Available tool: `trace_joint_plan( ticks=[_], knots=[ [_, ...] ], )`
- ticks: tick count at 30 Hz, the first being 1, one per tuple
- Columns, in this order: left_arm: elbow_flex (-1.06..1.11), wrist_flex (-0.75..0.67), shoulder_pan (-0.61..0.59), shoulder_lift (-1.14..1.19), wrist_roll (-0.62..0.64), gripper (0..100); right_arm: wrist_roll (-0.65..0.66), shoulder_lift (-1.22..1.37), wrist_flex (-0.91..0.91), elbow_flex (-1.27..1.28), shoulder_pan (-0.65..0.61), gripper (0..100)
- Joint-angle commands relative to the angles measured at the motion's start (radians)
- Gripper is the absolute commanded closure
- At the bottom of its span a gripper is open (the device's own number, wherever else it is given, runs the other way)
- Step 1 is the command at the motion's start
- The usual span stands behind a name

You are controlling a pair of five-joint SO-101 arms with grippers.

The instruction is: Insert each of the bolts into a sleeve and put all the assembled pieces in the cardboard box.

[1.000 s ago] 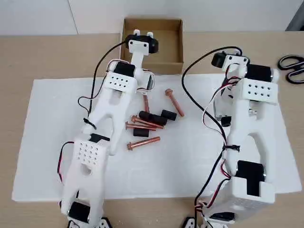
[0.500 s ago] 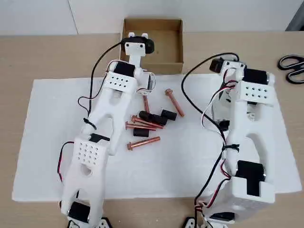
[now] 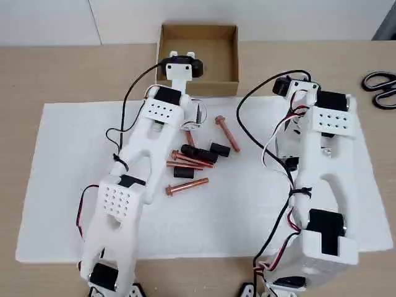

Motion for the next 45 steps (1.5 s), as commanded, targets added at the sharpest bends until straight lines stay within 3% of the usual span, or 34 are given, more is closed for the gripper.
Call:
trace_joint_plan(
  ticks=[1,7,16,30,39,45],
  knots=[
    [0.002,-0.025,0.018,-0.008,0.005,89,0.002,-0.054,-0.007,0.000,0.008,99.5],
    [0.004,-0.043,0.023,-0.008,0.002,99,0.002,-0.054,-0.004,0.000,0.007,99.5],
    [-0.036,-0.071,0.040,-0.021,0.003,99,0.002,-0.054,-0.001,0.000,0.007,99.5],
    [-0.423,0.218,0.057,-0.014,-0.005,99,0.002,-0.058,-0.001,0.000,0.010,99.5],
    [-0.607,0.451,0.008,-0.020,-0.163,99,0.006,-0.065,0.005,-0.014,0.005,99.5],
    [-0.688,0.453,-0.015,-0.021,-0.169,99,0.011,-0.079,0.128,-0.203,0.004,99.5]
  ],
)
